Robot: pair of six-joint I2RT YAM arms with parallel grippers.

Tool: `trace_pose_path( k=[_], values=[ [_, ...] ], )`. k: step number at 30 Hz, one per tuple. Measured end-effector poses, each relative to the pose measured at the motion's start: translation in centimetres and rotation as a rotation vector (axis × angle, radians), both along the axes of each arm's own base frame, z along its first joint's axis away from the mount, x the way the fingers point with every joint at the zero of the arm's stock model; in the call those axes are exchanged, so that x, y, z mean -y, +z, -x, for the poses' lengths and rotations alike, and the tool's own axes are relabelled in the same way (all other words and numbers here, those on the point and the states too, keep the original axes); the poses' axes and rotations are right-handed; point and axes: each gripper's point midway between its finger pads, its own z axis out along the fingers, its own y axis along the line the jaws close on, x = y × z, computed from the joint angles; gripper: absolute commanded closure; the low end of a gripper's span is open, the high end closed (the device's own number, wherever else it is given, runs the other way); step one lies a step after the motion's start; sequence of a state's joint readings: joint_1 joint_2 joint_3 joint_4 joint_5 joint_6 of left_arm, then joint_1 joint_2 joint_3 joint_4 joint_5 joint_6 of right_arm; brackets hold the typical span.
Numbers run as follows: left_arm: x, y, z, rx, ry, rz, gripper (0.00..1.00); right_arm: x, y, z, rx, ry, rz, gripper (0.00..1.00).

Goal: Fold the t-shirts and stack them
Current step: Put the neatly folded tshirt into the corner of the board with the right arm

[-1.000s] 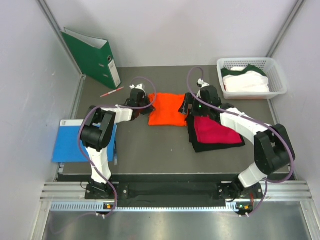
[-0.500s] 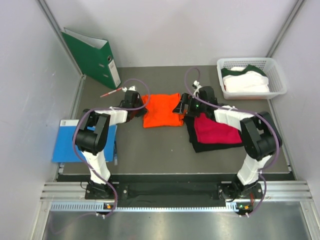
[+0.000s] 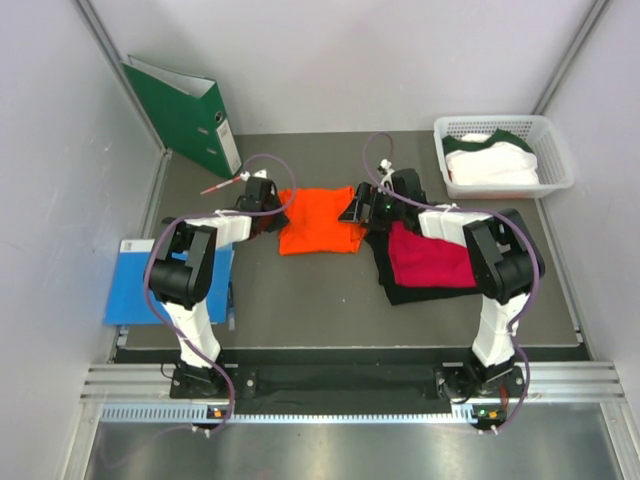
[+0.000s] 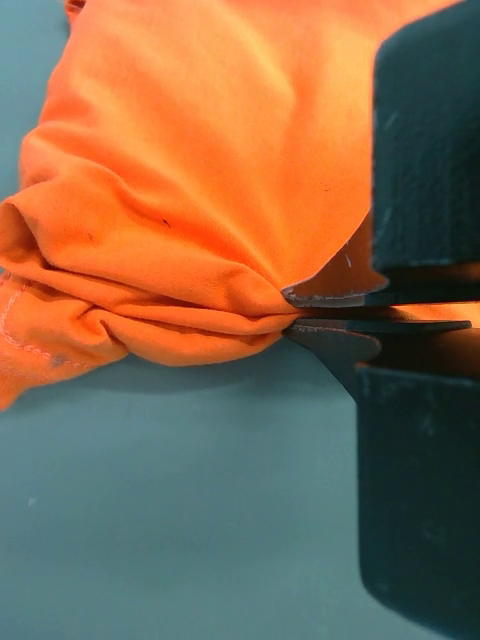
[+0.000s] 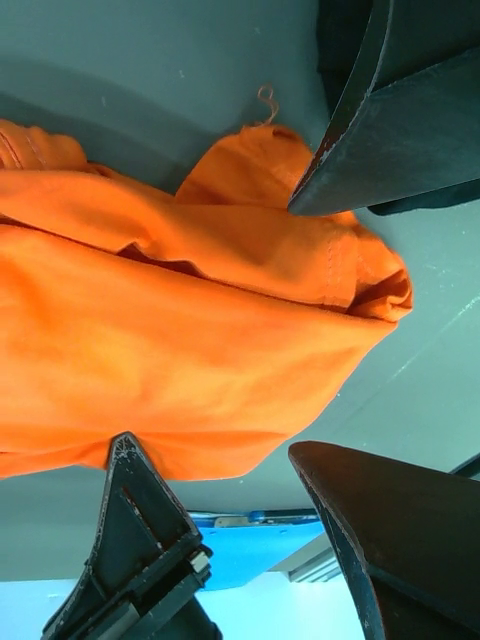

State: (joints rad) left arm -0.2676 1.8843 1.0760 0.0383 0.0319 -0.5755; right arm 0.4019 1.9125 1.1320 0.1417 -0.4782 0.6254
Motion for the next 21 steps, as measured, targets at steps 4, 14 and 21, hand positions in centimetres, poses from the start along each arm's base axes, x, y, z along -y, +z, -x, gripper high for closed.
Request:
trace_pose_path(
  k=[4,14,21],
  values=[
    [-0.9,0.0,-0.2,-0.006,0.020,-0.006,1.00,0.0,0.2,-0.1,0.005,0.001,-0.003,0.06],
    [-1.9,0.0,-0.3,-0.009,0.041,-0.009,1.00,0.4,0.6,-0.9,0.007,-0.020,0.040,0.06],
    [-1.9,0.0,-0.3,-0.010,0.038,-0.004,1.00,0.9,-0.8,-1.1,-0.029,-0.042,0.074,0.06]
  ],
)
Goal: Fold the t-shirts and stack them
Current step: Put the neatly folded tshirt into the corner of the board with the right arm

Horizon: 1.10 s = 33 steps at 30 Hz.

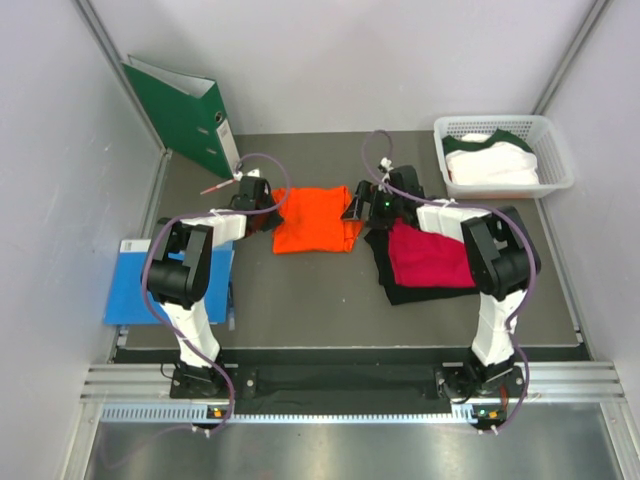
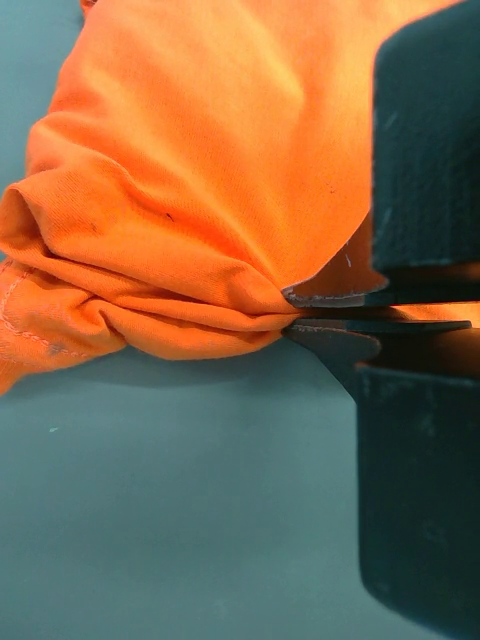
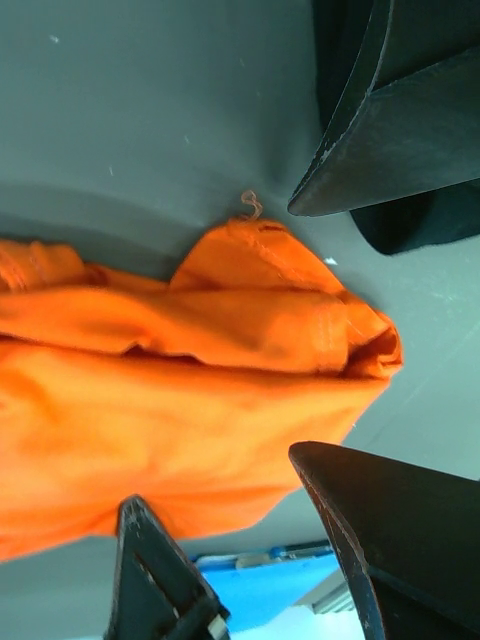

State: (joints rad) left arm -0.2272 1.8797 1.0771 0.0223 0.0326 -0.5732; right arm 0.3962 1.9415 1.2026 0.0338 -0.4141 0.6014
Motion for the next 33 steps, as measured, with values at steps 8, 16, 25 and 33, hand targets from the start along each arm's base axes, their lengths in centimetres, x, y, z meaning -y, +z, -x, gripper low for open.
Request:
trace_pose_path(
  k=[8,16,25,33],
  values=[
    [0.0,0.0,0.0,-0.001,-0.001,0.003,1.00,-0.3,-1.3,-0.5,-0.023,0.002,0.002,0.05],
    [0.0,0.0,0.0,-0.001,-0.003,0.006,1.00,-2.6,-1.1,-1.8,-0.003,0.044,-0.048,0.05],
    [0.0,0.0,0.0,-0.002,-0.005,0.009,1.00,-5.5,-1.0,-2.3,0.012,0.096,-0.069,0.08],
    [0.2,0.1,0.1,-0.007,-0.015,0.030,1.00,-7.1,-1.6,-2.1,-0.014,0.143,-0.033,0.43]
  ],
)
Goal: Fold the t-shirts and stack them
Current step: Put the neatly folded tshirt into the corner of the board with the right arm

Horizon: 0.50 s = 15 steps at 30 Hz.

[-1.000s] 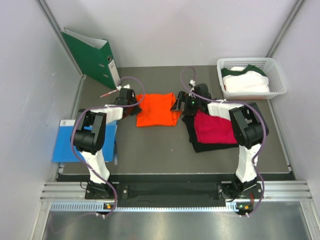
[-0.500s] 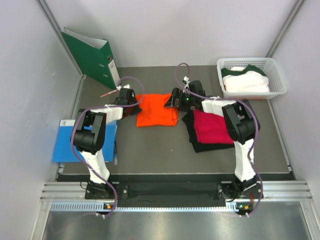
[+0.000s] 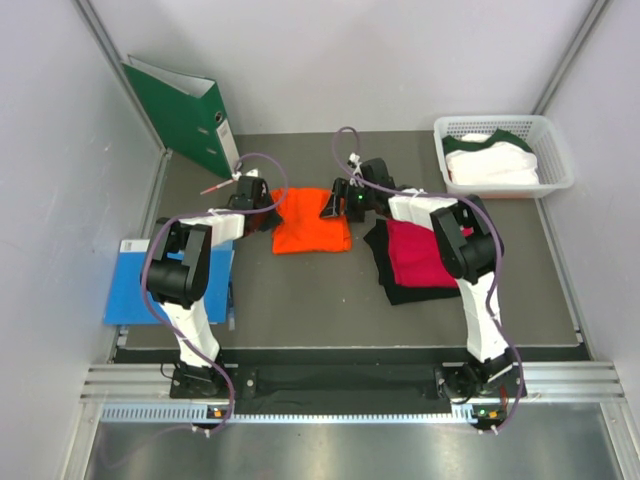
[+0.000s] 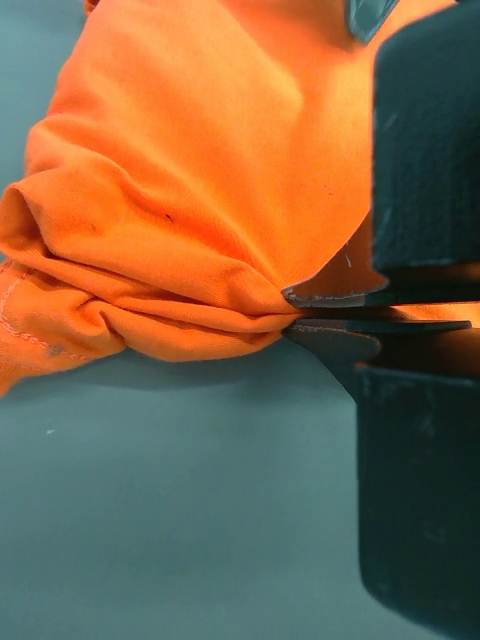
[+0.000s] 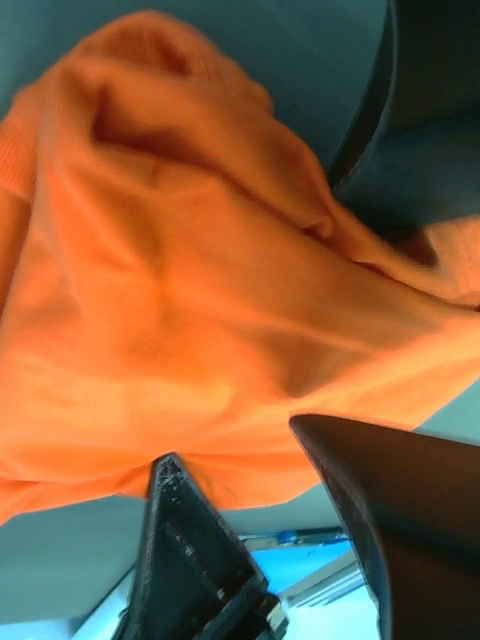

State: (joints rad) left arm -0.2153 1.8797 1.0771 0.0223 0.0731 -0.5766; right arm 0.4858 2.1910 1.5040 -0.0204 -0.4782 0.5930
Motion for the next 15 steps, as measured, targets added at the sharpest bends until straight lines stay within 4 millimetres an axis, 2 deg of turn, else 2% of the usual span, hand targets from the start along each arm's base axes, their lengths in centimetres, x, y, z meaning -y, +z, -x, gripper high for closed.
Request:
trace_pose_path(
  k=[1,3,4,5,6,8,9,10,12,15],
  values=[
    [0.0,0.0,0.0,-0.001,-0.001,0.002,1.00,-0.1,-0.2,0.1,-0.003,0.007,0.009,0.54],
    [0.1,0.0,0.2,-0.001,-0.005,0.006,1.00,0.0,-0.7,0.4,-0.003,0.020,0.030,0.65],
    [0.1,0.0,0.4,-0.003,-0.005,0.007,1.00,0.2,-1.1,0.6,-0.013,0.023,0.045,0.81],
    [0.0,0.0,0.7,-0.006,-0.007,0.008,1.00,0.3,-1.3,0.8,-0.019,0.027,0.051,0.92],
    [0.0,0.0,1.1,-0.010,-0.009,0.010,0.91,0.5,-1.6,0.9,-0.020,0.030,0.069,1.00],
    [0.0,0.0,1.8,-0.020,-0.013,0.011,0.47,0.8,-2.0,1.3,-0.029,0.036,0.094,1.00],
    [0.0,0.1,2.1,-0.027,-0.017,0.007,0.29,0.9,-2.2,1.3,-0.027,0.034,0.106,1.00],
    [-0.1,0.2,2.4,-0.035,-0.019,0.002,0.23,1.1,-2.2,1.4,-0.024,0.033,0.117,1.00],
    [-0.2,1.1,2.3,-0.018,-0.014,-0.004,0.04,1.3,-2.1,1.4,-0.013,0.031,0.140,1.00],
    [-1.4,1.5,2.8,-0.030,0.023,-0.055,0.02,2.4,-1.9,2.0,0.004,0.020,0.200,1.00]
  ],
)
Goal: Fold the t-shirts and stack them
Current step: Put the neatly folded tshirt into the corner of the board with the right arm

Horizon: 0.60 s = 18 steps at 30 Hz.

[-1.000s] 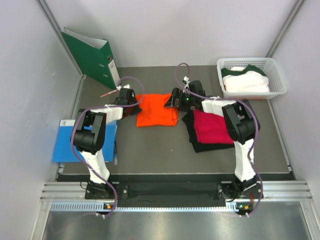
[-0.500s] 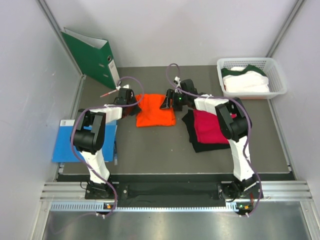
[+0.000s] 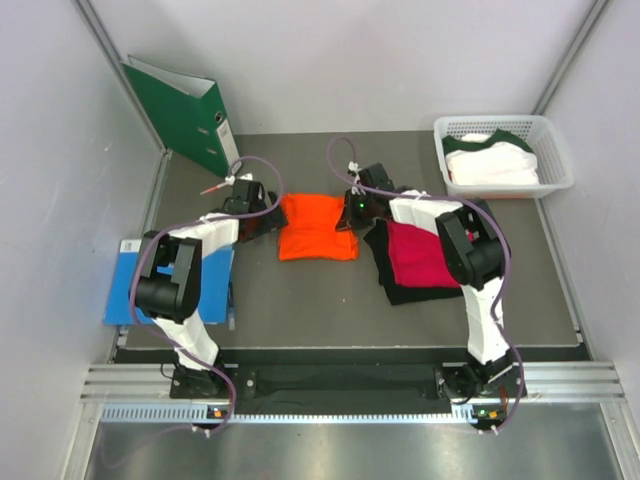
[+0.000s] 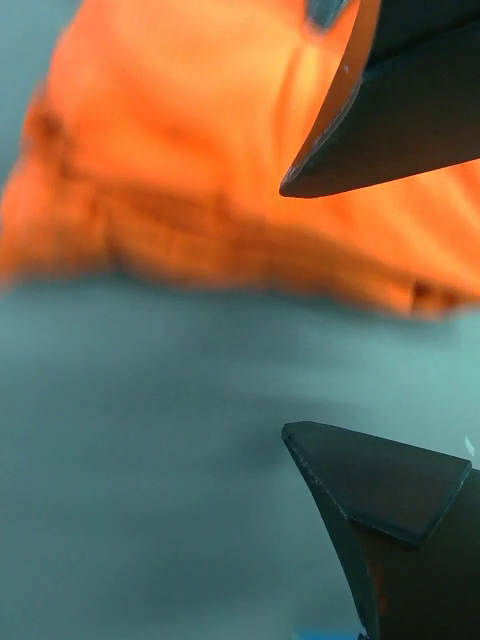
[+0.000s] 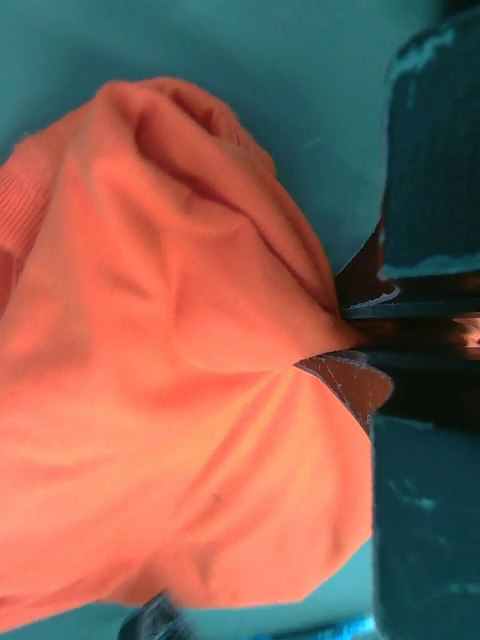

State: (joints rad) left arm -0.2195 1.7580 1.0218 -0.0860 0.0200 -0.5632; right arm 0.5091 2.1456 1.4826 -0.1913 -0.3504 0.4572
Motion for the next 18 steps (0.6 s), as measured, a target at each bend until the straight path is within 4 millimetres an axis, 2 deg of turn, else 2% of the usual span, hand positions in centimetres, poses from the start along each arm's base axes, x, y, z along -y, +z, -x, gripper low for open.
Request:
trace_pose_path(
  k=[6,11,15,18],
  values=[
    [-3.7,-0.9,1.2,-0.077,0.099,-0.143,0.02,3.0,1.7,2.1,0.036,-0.005,0.125,1.00],
    [-5.7,-0.7,1.2,-0.098,0.155,-0.184,0.02,4.6,6.3,3.1,0.124,-0.004,0.163,1.00],
    [-5.9,-1.1,0.9,-0.108,0.161,-0.187,0.02,5.7,10.4,3.9,0.199,-0.017,0.167,1.00],
    [-5.9,-1.5,0.8,-0.116,0.161,-0.194,0.02,6.6,12.1,4.3,0.230,-0.034,0.184,1.00]
  ],
)
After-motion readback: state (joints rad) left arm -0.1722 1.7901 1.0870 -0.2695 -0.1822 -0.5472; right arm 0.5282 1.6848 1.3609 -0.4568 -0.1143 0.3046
